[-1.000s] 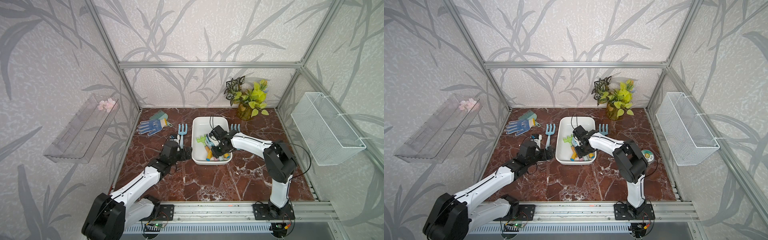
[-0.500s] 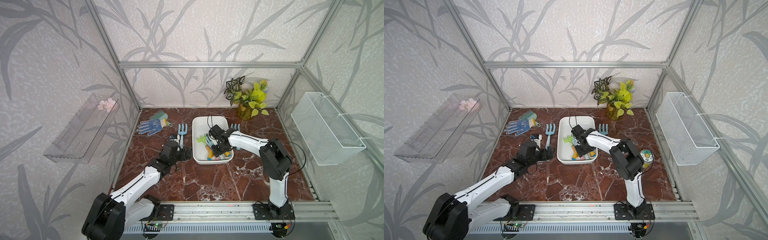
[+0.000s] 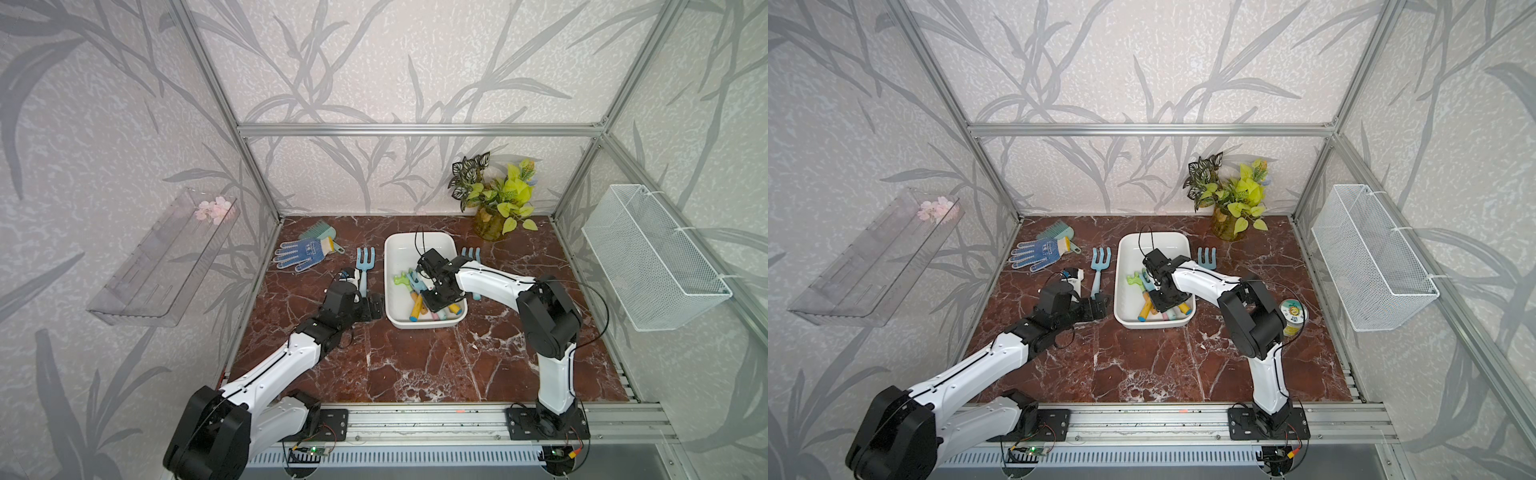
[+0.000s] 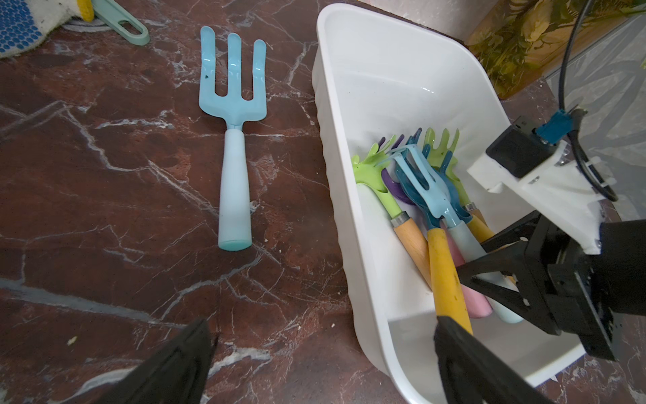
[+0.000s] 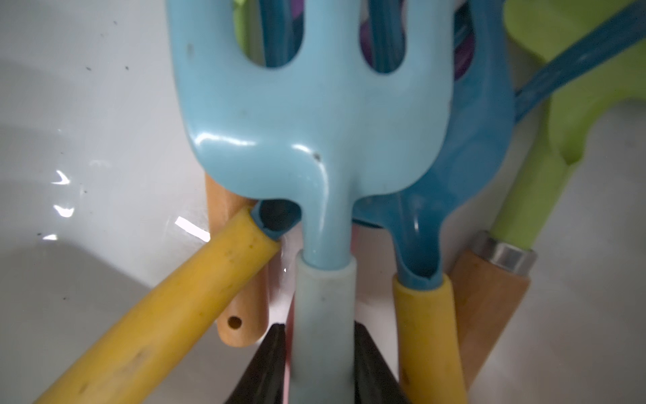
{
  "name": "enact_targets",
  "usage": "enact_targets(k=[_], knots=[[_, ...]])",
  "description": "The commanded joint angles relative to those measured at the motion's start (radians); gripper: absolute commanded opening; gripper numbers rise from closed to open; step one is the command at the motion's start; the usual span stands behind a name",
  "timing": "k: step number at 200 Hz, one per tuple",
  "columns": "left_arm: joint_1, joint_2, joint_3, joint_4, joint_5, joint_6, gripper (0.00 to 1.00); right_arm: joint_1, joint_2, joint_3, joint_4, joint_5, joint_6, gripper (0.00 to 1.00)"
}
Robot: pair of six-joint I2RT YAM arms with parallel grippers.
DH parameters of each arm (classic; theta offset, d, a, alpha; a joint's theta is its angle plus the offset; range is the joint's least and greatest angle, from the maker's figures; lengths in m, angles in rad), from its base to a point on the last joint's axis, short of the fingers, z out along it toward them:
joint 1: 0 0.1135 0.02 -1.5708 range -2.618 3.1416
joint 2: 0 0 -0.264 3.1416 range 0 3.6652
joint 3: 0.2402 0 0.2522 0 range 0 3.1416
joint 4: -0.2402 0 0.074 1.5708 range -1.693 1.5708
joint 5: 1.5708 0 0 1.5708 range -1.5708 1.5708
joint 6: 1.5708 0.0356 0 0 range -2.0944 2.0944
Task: Take the hand rake out of the storage box
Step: Pick up the rake from the storage box.
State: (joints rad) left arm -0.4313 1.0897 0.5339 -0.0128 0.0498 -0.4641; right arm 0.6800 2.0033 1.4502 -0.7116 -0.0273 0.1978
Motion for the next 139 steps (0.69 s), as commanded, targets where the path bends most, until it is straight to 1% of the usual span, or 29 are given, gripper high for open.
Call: enact_targets(k=[1, 34, 45, 86, 108, 139], knots=[[0.001, -0.001, 0.005, 0.006, -0.016, 0.003, 1.0, -0.002, -0.019, -0.016, -0.025, -0.01, 0.017, 0.28], [0.001, 0.027, 0.033, -0.016, -0.018, 0.004, 1.0, -0.013, -0.065, -0.043, -0.021, -0.016, 0.032, 0.25], [0.001, 0.04, 0.045, -0.024, -0.018, 0.004, 1.0, -0.019, -0.086, -0.057, -0.009, -0.029, 0.037, 0.21], [0.001, 0.071, 0.084, -0.038, 0.022, 0.009, 1.0, -0.064, -0.18, -0.115, 0.057, -0.127, 0.058, 0.18], [0.001, 0.085, 0.101, -0.02, 0.082, -0.006, 1.0, -0.09, -0.228, -0.147, 0.106, -0.201, 0.073, 0.17], [0.002, 0.115, 0.152, 0.007, 0.222, -0.035, 0.99, -0.128, -0.275, -0.175, 0.16, -0.301, 0.096, 0.17]])
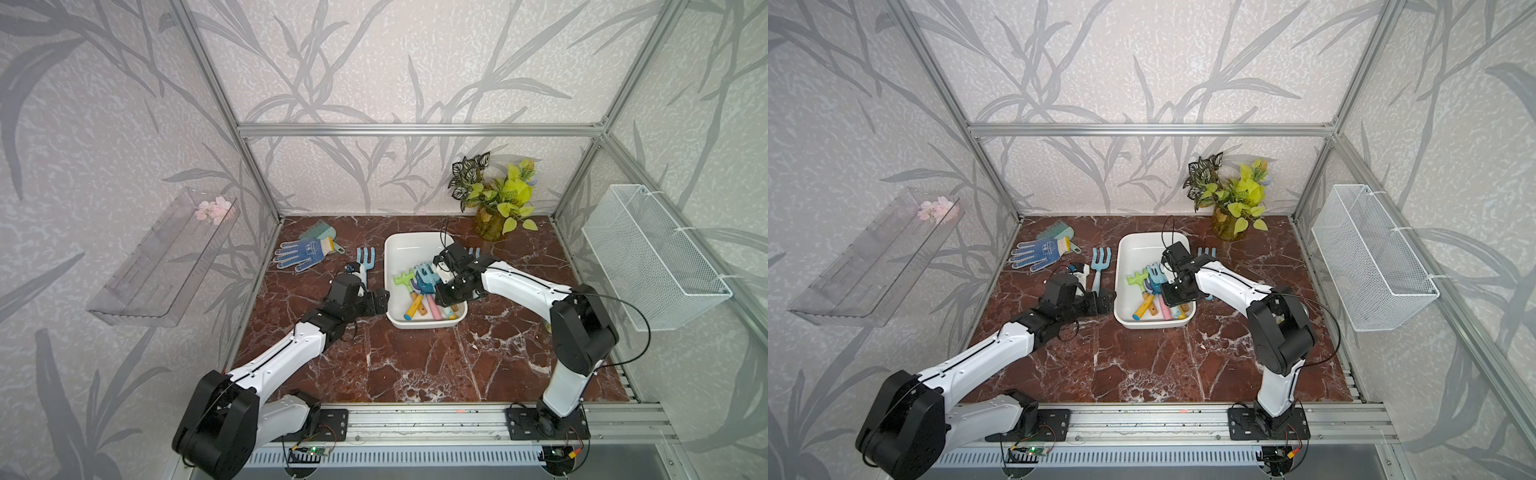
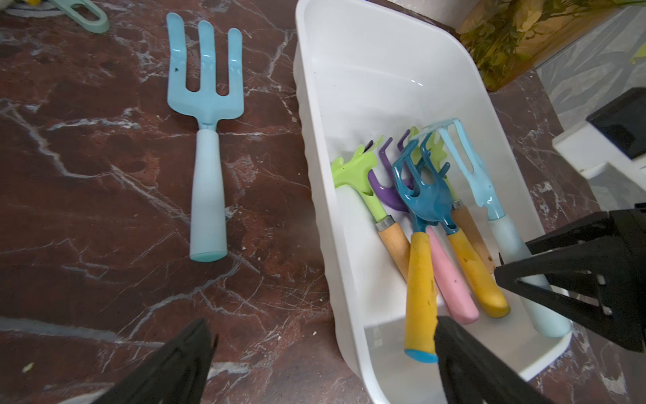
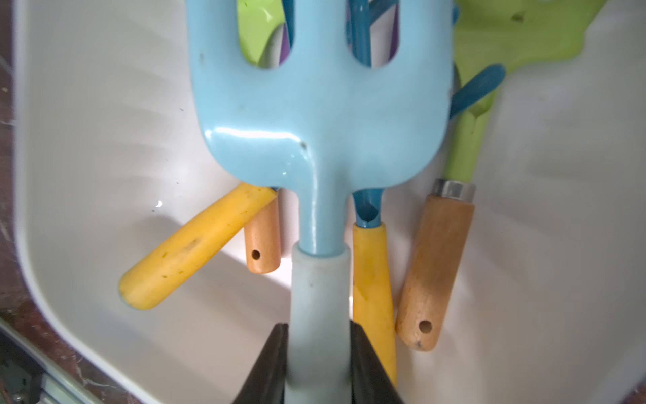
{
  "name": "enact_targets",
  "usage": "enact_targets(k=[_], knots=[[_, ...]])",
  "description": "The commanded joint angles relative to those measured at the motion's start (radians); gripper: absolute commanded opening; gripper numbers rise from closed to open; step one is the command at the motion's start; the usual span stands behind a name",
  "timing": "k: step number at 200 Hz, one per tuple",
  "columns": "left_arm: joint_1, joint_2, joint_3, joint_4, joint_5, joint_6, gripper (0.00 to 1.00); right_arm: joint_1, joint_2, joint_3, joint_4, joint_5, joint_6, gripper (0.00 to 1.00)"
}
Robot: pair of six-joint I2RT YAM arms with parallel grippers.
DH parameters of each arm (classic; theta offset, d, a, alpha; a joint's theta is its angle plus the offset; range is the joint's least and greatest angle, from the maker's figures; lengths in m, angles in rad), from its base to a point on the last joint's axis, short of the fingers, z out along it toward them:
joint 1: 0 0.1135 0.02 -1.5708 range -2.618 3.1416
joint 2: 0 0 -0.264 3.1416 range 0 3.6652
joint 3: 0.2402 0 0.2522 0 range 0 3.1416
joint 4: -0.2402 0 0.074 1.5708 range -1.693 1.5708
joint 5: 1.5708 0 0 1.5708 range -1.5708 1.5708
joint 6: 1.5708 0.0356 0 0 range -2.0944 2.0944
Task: Take the hand rake out of the storage box
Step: Pick up the rake from the storage box.
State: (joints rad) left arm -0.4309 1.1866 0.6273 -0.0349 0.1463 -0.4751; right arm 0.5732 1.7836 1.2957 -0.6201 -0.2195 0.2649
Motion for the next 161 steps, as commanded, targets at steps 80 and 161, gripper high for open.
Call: enact_targets(k=[80, 161], knots=[[0.05, 0.021, 0.159, 0.27, 0.538, -0.242, 0.99, -0.052, -0.209, -0.05, 0.254, -0.452, 0.14, 0.16], [0.049, 0.021, 0.197, 0.477, 0.688, -0.388, 0.89, -0.068, -0.3, -0.22, 0.868, -0.78, 0.584, 0.14]])
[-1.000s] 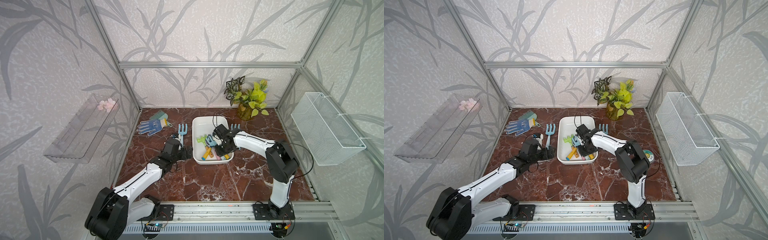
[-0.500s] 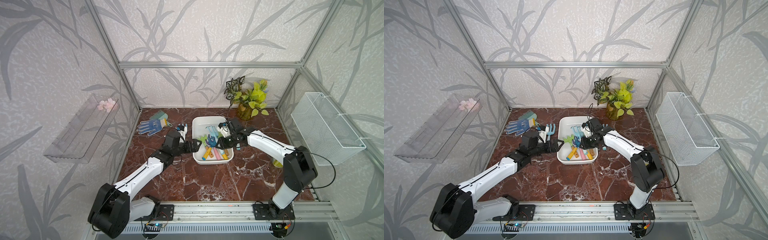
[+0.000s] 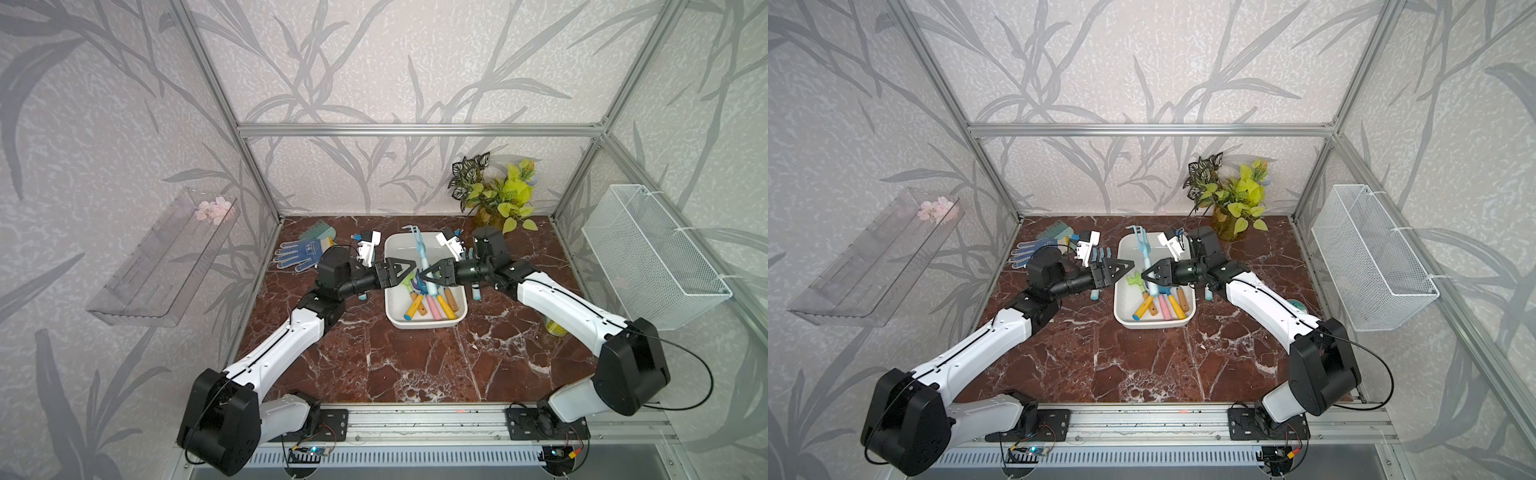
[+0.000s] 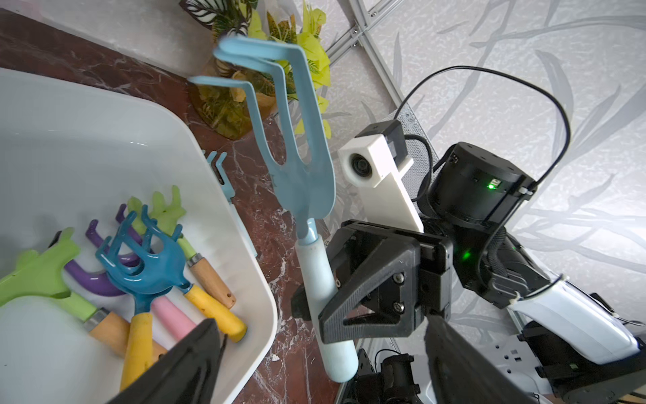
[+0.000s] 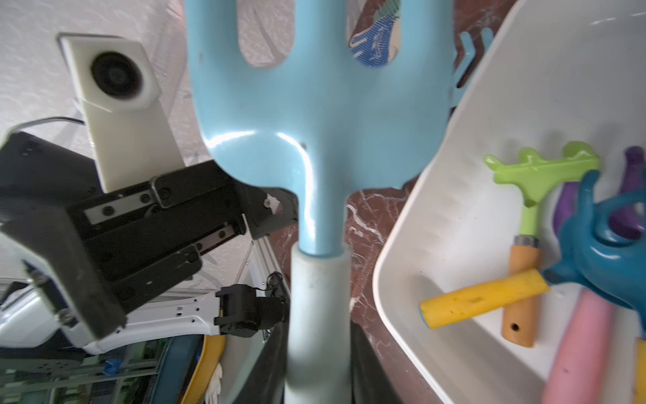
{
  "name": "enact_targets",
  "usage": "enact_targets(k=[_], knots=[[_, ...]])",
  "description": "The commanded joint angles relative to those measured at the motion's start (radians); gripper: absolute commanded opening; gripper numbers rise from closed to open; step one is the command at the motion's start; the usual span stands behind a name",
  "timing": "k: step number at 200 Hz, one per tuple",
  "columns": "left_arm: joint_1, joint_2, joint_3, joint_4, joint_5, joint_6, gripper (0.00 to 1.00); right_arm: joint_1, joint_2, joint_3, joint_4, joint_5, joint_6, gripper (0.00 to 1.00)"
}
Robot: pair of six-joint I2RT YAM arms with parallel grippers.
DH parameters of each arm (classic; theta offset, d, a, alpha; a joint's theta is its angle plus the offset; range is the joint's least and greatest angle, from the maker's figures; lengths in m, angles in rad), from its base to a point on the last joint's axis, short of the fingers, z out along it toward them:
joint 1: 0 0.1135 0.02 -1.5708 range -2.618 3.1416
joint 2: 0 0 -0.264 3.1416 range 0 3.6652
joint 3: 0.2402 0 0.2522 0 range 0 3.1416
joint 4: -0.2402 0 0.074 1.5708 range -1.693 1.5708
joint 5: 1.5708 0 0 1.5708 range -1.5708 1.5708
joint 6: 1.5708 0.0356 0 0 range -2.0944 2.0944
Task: Take the hand rake out of the storage box
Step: Pick up the rake from the storage box.
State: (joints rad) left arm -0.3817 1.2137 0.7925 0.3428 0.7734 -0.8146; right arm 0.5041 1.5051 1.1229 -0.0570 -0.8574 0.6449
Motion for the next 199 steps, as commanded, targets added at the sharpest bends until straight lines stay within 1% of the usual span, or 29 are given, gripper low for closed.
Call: enact_targets(k=[1, 13, 27, 49, 66, 97, 115, 133, 171, 181, 199], knots=[[0.0, -0.006, 0.031, 0.1, 0.06, -0.049, 0.89, 0.002, -0.022, -0.048, 0.308, -0.144, 0.208, 0.14], [0.0, -0.004, 0.031, 0.111, 0.063, -0.053, 0.87, 0.007, -0.019, -0.065, 0.39, -0.163, 0.265, 0.14], [-0.003, 0.003, 0.031, 0.147, 0.072, -0.076, 0.86, 0.018, -0.014, -0.069, 0.442, -0.172, 0.301, 0.14], [-0.012, 0.017, 0.037, 0.195, 0.082, -0.106, 0.81, 0.04, -0.012, -0.063, 0.453, -0.171, 0.311, 0.14], [-0.013, 0.02, 0.039, 0.193, 0.078, -0.1, 0.75, 0.048, -0.01, -0.061, 0.47, -0.173, 0.324, 0.14], [-0.013, 0.031, 0.043, 0.207, 0.074, -0.109, 0.71, 0.074, -0.005, -0.043, 0.459, -0.18, 0.321, 0.14], [-0.012, 0.036, 0.051, 0.218, 0.075, -0.118, 0.62, 0.083, -0.006, -0.038, 0.444, -0.177, 0.308, 0.14], [-0.013, 0.037, 0.056, 0.222, 0.083, -0.124, 0.48, 0.082, -0.009, -0.041, 0.437, -0.168, 0.303, 0.14], [-0.013, 0.014, 0.035, 0.209, 0.086, -0.125, 0.32, 0.081, -0.006, -0.051, 0.468, -0.163, 0.324, 0.14], [-0.011, 0.007, 0.027, 0.205, 0.086, -0.122, 0.29, 0.082, -0.002, -0.054, 0.481, -0.163, 0.335, 0.16], [-0.01, -0.007, 0.016, 0.157, 0.079, -0.092, 0.22, 0.081, 0.003, -0.055, 0.498, -0.164, 0.349, 0.24]])
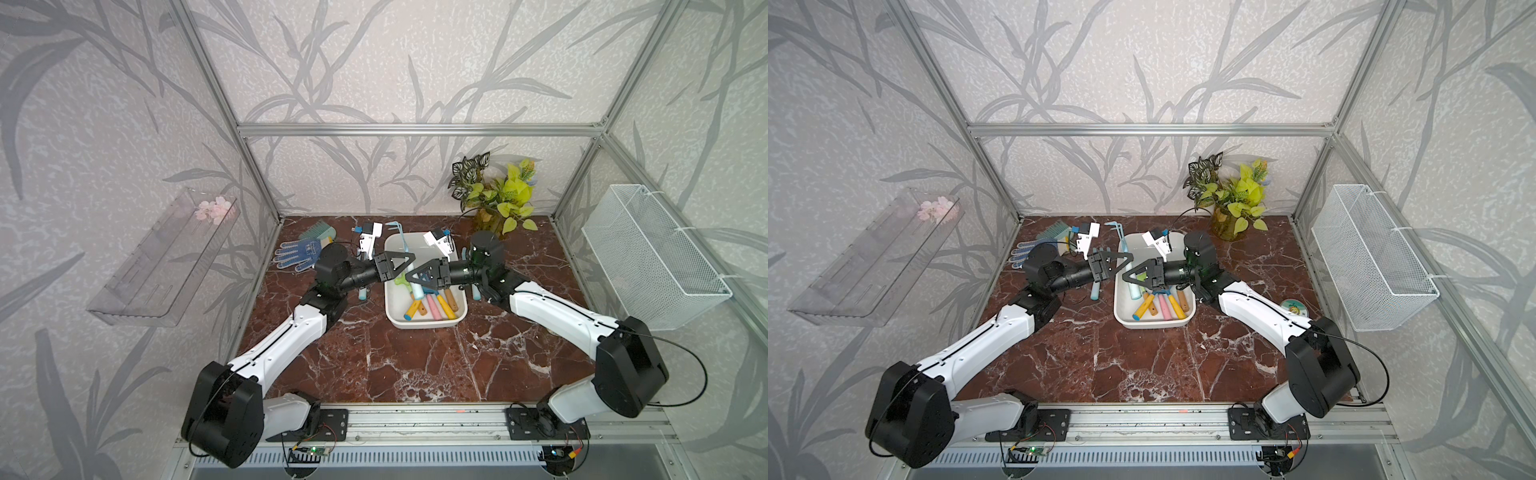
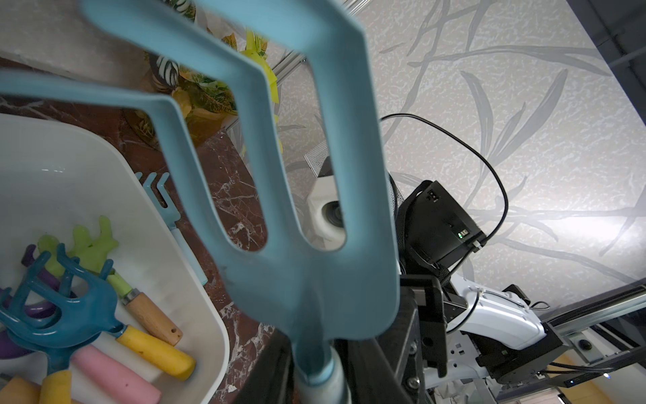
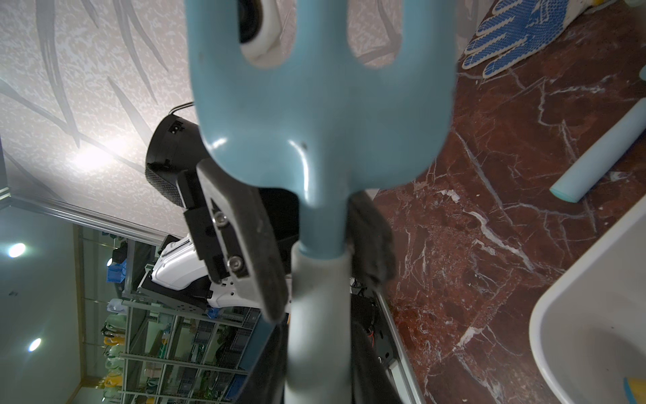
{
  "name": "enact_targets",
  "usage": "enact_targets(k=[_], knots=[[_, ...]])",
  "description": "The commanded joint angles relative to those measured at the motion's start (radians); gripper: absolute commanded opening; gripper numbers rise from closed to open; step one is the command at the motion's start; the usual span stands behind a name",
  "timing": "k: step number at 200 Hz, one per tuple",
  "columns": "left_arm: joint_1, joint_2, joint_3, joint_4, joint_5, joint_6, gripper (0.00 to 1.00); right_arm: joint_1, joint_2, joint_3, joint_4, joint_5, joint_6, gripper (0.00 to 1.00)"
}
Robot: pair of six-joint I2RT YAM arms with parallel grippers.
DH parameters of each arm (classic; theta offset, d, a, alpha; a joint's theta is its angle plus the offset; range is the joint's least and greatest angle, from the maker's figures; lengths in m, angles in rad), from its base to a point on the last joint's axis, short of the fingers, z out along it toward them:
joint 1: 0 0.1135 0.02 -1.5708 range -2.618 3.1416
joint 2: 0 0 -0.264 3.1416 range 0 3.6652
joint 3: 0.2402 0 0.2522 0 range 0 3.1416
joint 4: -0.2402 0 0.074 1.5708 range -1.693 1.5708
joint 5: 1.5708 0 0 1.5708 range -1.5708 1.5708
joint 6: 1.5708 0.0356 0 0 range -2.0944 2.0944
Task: Take the hand rake out of the storage box
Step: Pick up the rake from the storage box, then place the rake at the center of the board.
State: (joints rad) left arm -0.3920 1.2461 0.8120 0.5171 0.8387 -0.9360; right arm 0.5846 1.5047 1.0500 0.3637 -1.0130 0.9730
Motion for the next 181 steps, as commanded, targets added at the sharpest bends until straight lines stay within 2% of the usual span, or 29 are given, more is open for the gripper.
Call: enact_targets(k=[1, 22, 48, 77, 102, 131, 151, 181], knots=[[0.0, -0.04, -0.004, -0.02, 0.012, 0.031, 0.21, 0.001, 0.004, 0.018, 0.077, -0.009, 0.023, 0.25], [0.002, -0.052, -0.016, -0.063, 0.0, 0.056, 0.12, 0.001, 0.003, 0.012, 0.08, -0.01, 0.023, 0.37], [0.009, -0.056, -0.02, -0.091, -0.008, 0.064, 0.08, -0.001, -0.002, 0.003, 0.073, -0.009, 0.015, 0.53], [0.023, -0.069, -0.004, -0.188, -0.021, 0.112, 0.06, -0.013, -0.031, -0.009, 0.021, 0.0, -0.025, 0.65], [0.05, -0.09, 0.029, -0.352, -0.047, 0.201, 0.05, -0.039, -0.083, -0.016, -0.125, 0.033, -0.134, 0.74], [0.077, -0.12, 0.063, -0.533, -0.124, 0.325, 0.05, -0.065, -0.158, -0.001, -0.381, 0.112, -0.323, 0.8], [0.079, -0.118, 0.115, -0.69, -0.204, 0.447, 0.05, -0.078, -0.197, 0.022, -0.543, 0.176, -0.456, 0.81], [0.079, -0.082, 0.188, -0.866, -0.333, 0.578, 0.06, -0.102, -0.238, 0.041, -0.715, 0.263, -0.587, 0.81]])
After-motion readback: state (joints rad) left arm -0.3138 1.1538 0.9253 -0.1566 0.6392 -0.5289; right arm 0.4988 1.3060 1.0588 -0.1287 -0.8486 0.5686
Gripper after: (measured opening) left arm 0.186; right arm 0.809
